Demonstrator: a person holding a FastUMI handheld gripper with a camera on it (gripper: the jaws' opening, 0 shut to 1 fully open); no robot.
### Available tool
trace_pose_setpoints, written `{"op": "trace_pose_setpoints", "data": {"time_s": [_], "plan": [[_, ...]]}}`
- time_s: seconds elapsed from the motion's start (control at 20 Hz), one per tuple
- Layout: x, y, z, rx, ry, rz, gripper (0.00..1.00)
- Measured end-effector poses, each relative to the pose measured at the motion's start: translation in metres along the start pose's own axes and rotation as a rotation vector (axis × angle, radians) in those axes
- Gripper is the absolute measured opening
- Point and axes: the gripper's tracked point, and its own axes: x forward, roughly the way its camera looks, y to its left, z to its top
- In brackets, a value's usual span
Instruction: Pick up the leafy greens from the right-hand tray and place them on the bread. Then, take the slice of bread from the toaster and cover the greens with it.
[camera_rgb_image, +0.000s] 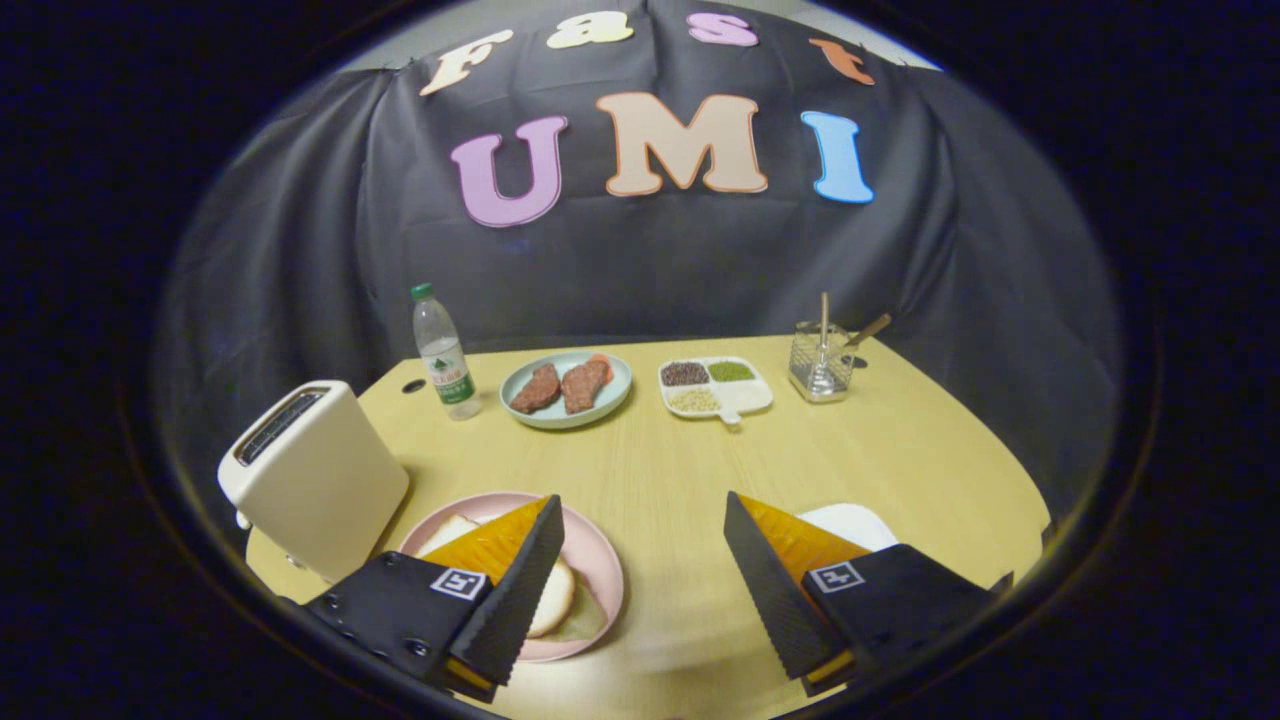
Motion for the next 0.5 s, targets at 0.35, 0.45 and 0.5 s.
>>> {"op": "trace_pose_setpoints", "data": {"time_s": [0.35,0.45,0.5], "plan": [[-0.059,-0.011,0.090,-0.036,-0.263,0.029,1.00],[-0.074,-0.013,0.110,-0.041,-0.320,0.042,1.00],[-0.081,-0.015,0.121,-0.046,-0.355,0.041,1.00]]}}
